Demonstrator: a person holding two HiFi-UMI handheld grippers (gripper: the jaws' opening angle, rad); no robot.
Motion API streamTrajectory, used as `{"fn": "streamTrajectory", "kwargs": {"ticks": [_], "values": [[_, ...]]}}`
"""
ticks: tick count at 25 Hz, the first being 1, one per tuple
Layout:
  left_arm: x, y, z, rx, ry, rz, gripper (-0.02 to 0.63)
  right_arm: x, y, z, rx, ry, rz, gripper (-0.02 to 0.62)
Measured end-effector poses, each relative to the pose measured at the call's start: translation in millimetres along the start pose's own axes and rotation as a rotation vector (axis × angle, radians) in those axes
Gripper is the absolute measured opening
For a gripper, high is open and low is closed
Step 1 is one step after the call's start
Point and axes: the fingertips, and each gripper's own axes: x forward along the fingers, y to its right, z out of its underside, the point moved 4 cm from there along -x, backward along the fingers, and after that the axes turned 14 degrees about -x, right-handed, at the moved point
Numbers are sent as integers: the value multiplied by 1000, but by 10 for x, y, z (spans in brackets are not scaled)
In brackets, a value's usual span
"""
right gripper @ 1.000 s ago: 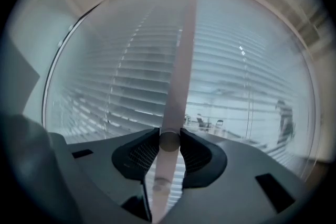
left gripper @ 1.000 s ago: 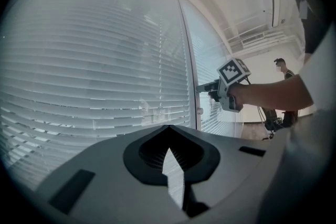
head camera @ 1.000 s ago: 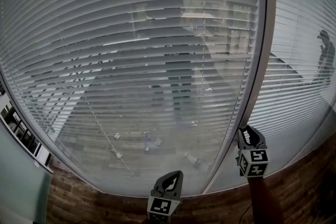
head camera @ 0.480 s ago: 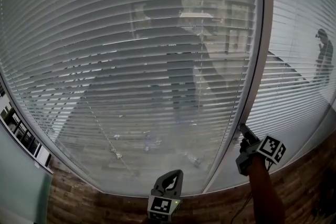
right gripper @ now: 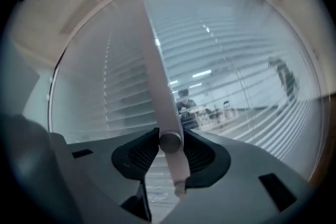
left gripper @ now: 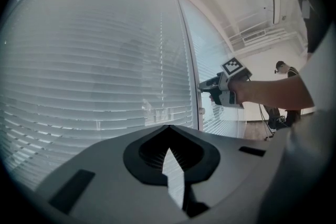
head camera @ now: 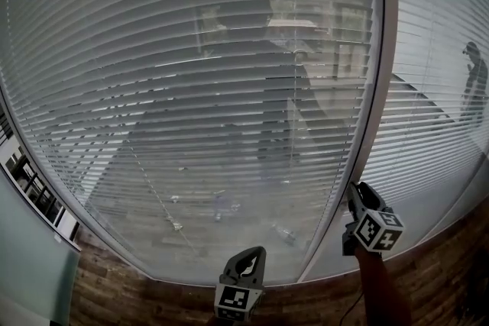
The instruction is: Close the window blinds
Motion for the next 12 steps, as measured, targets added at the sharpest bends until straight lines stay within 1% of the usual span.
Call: {"fn": "streamTrajectory", "kwargs": {"ticks": [2, 3, 5, 7, 9, 11, 12], "values": [[-4, 1, -14, 7, 2, -10, -2, -86, -34, -105, -174, 53, 39, 129], [1, 0, -13, 8, 2, -15, -2, -130, -57, -152, -243, 78, 46, 129], [5, -6, -3, 5, 4, -28, -2, -230, -135, -213, -340, 126, 41, 129], [-12, 2, -1, 1, -1, -38, -2, -357, -248, -230, -400, 158, 25, 127], [-21, 43, -21, -1, -4, -44, -2, -491, -343, -198, -437, 165, 14, 120], [-101, 106, -44, 1, 1, -54, -2, -676, -452, -143, -463, 164, 10, 31], [-182, 135, -64, 4, 4, -62, -2, -784, -534, -131, -469, 166, 2, 5]]}}
